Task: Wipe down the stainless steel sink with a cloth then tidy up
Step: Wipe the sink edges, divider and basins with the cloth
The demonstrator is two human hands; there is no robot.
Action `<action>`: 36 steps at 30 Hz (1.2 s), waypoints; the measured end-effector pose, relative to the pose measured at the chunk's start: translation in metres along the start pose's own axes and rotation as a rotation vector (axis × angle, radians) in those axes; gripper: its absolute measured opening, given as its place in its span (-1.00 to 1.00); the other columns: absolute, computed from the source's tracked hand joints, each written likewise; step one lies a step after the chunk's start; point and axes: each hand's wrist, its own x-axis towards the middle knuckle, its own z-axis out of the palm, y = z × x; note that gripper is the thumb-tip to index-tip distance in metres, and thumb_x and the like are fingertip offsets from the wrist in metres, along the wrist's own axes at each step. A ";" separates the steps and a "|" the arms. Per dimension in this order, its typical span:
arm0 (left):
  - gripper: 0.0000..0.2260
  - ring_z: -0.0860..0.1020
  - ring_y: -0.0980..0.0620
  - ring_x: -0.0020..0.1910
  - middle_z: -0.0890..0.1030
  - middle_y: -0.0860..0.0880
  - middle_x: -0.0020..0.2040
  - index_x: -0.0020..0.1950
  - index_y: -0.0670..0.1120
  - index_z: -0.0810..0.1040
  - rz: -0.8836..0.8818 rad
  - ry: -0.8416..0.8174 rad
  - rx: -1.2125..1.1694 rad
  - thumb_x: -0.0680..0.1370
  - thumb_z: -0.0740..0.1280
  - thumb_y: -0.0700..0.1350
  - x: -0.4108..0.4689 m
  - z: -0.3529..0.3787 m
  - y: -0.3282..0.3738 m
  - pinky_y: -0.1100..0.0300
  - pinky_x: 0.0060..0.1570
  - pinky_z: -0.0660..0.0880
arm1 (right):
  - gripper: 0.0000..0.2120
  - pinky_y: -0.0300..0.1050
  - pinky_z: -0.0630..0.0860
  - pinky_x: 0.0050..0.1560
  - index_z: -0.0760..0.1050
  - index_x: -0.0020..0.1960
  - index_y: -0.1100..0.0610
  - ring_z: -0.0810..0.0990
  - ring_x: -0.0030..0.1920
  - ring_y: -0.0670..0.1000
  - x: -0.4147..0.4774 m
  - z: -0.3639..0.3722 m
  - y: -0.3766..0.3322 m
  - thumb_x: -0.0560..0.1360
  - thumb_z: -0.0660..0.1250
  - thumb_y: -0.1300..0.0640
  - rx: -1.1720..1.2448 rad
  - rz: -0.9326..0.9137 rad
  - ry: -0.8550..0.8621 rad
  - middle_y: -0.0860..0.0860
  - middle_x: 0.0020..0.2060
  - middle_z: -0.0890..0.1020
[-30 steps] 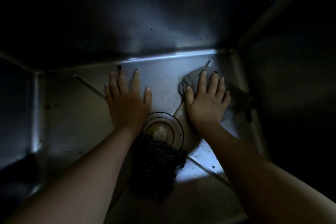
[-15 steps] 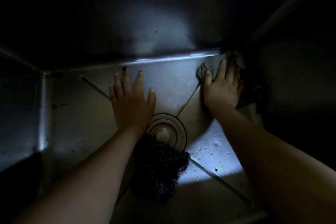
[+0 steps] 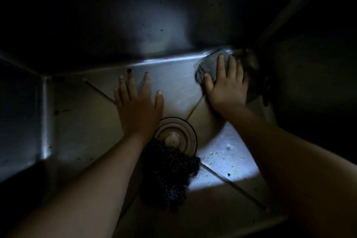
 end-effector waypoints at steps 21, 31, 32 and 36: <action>-0.48 0.16 -0.27 0.44 0.23 -0.24 0.46 0.44 -0.03 0.27 0.020 0.026 0.011 0.51 0.08 0.12 0.001 0.002 -0.002 -0.16 0.38 0.05 | -0.34 0.20 0.00 0.40 0.19 0.48 0.00 0.14 0.47 0.18 -0.032 0.013 -0.022 0.45 -0.09 -0.23 0.034 -0.166 0.040 0.15 0.47 0.23; -0.45 0.06 -0.20 0.48 0.17 -0.20 0.49 0.45 0.01 0.25 -0.014 -0.014 -0.050 0.48 0.06 0.15 0.001 -0.003 -0.001 -0.08 0.42 -0.06 | -0.42 0.14 -0.08 0.45 0.03 0.52 -0.03 -0.02 0.51 0.11 -0.018 0.001 0.005 0.56 0.02 -0.18 0.059 -0.082 0.002 0.08 0.52 0.06; -0.44 0.05 -0.19 0.49 0.16 -0.19 0.50 0.45 0.01 0.25 -0.021 -0.022 -0.066 0.47 0.07 0.15 0.000 -0.005 0.000 -0.07 0.42 -0.08 | -0.43 0.14 -0.09 0.45 0.02 0.52 -0.04 -0.03 0.51 0.10 -0.023 0.000 0.007 0.57 0.04 -0.17 0.068 -0.055 -0.009 0.08 0.52 0.05; -0.39 -0.03 -0.15 0.50 0.08 -0.15 0.52 0.47 0.04 0.21 -0.048 -0.101 -0.116 0.43 0.06 0.18 0.003 -0.013 0.000 -0.03 0.42 -0.13 | -0.41 0.14 -0.07 0.44 0.01 0.52 -0.04 -0.05 0.52 0.11 -0.054 -0.002 0.013 0.55 -0.02 -0.20 0.064 0.009 -0.055 0.08 0.53 0.03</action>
